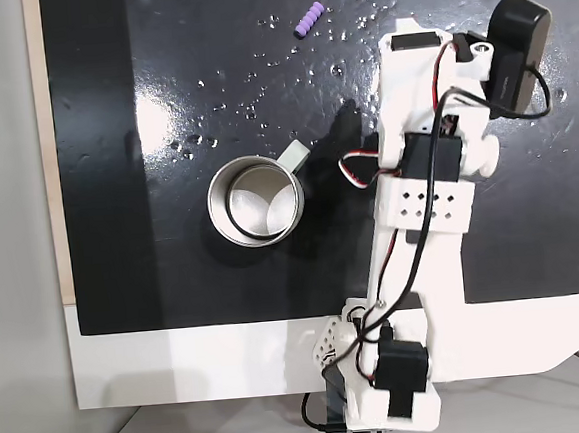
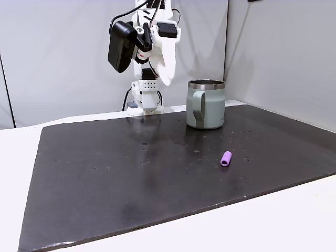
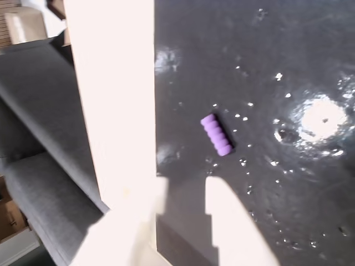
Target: Grasp a pengrip and put it in the cup.
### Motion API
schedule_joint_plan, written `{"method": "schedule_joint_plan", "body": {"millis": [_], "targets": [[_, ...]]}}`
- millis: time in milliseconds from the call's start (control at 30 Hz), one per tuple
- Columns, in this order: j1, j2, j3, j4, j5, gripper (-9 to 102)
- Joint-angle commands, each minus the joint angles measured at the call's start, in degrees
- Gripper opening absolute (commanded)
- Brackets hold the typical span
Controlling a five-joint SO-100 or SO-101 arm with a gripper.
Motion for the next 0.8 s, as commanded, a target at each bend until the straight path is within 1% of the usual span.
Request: {"method": "schedule_joint_plan", "body": {"millis": [0, 167, 267, 433, 767], "targets": [[-0.1, -6.2, -14.2, 3.2, -1.1, 18], [-0.8, -18.5, -27.8, 8.2, -3.6, 24], [-1.9, -25.4, -35.2, 10.2, -6.4, 24], [-3.8, -34.6, -44.0, 10.1, -12.1, 24], [-6.8, -47.8, -53.0, 5.3, -19.7, 26]]}}
